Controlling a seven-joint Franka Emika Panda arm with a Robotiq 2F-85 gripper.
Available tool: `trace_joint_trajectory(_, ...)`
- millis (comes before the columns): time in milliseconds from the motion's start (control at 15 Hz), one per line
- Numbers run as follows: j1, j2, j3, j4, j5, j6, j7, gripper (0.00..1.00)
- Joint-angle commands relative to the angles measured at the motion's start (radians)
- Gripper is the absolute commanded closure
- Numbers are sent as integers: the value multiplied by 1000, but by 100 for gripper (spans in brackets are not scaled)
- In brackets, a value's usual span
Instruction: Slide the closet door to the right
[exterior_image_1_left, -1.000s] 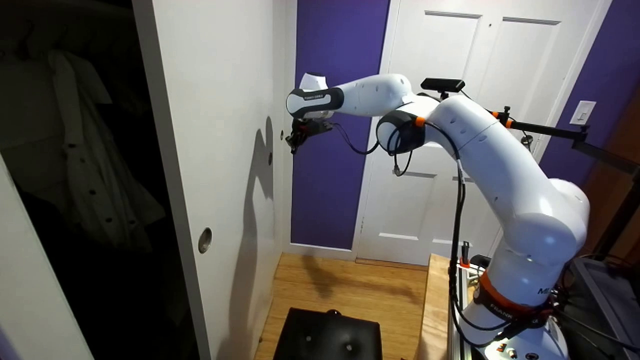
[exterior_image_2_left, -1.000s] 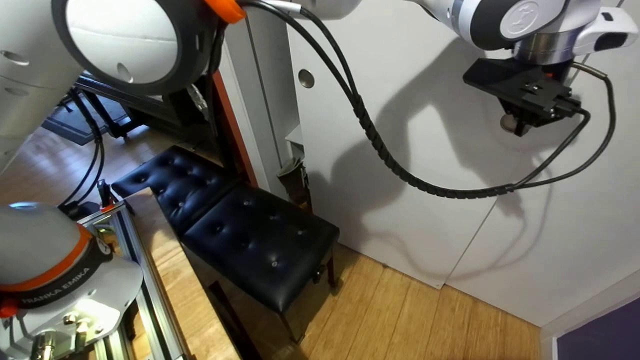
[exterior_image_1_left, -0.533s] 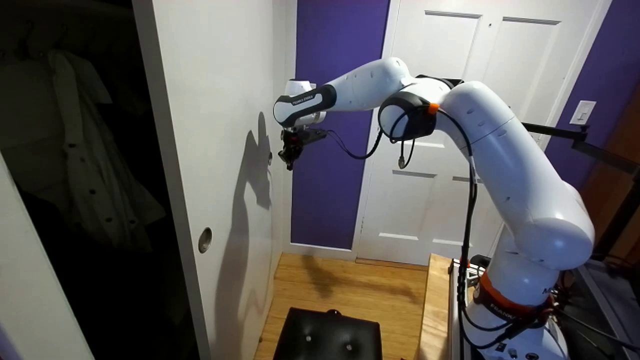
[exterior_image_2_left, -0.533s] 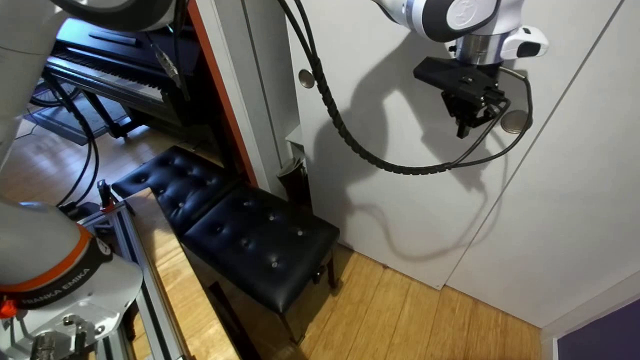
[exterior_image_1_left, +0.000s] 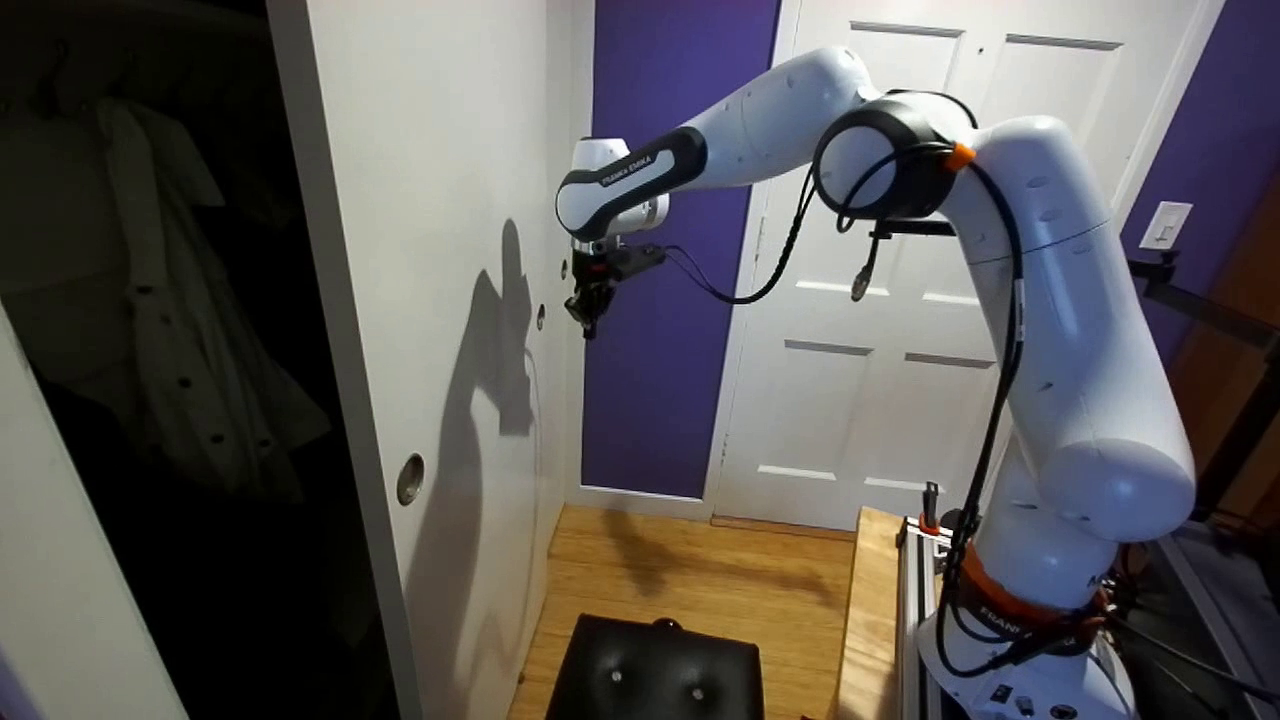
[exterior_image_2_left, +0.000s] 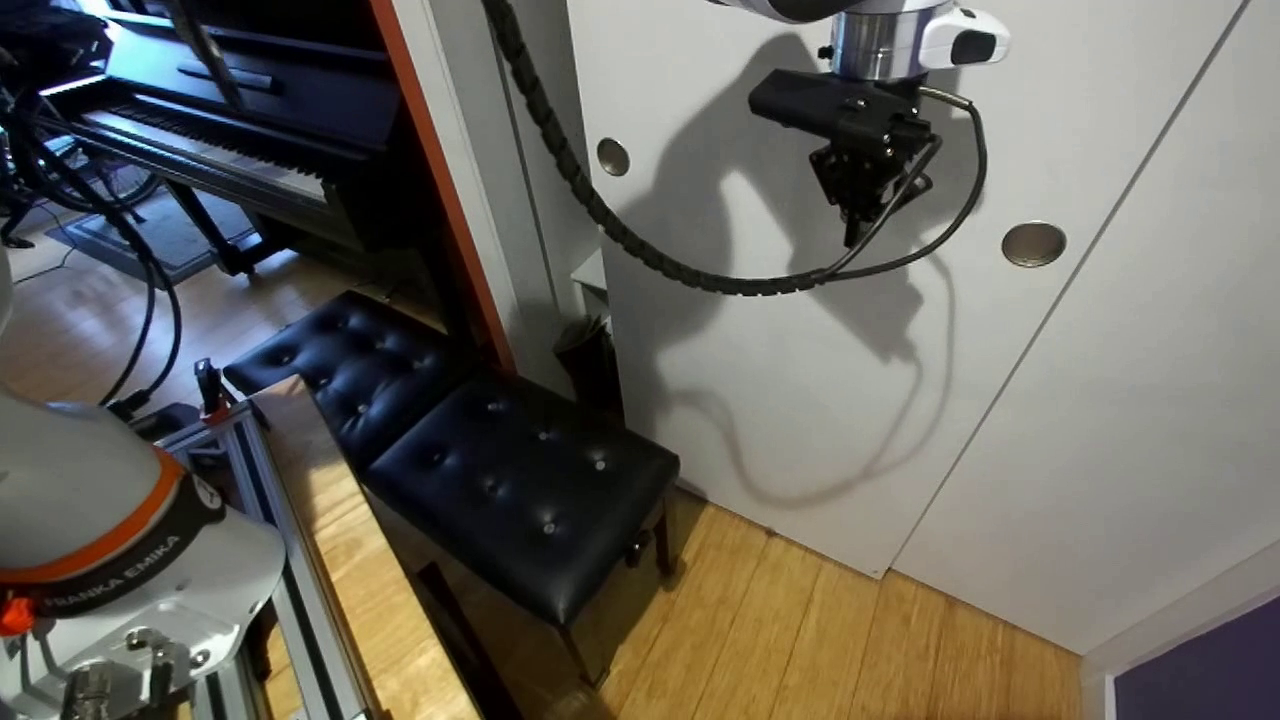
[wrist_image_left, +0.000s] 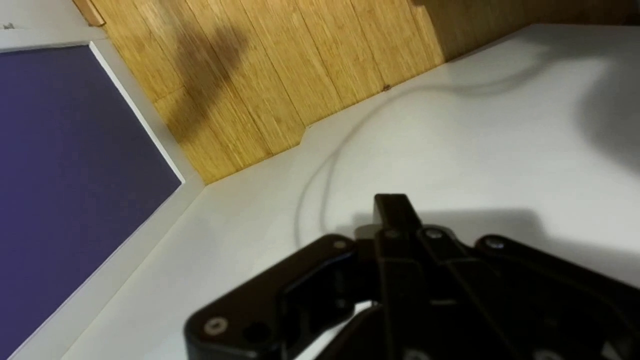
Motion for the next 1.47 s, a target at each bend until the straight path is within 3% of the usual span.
trace_joint_trajectory(0,-5,-189,54,-239,-48,76,21,100)
trace_joint_trajectory(533,51,-466,133,-638,-68,252,64,100)
trace_joint_trajectory(600,30,-367,130,-491,-34,194,35,99)
trace_joint_trajectory(800,48,-433,142,-592,-42,227,44,99)
trace_joint_trajectory(1133,51,-442,148,-603,-25,220,13,100)
trace_joint_trajectory(1400,104,-491,197,-709,-96,254,66,100)
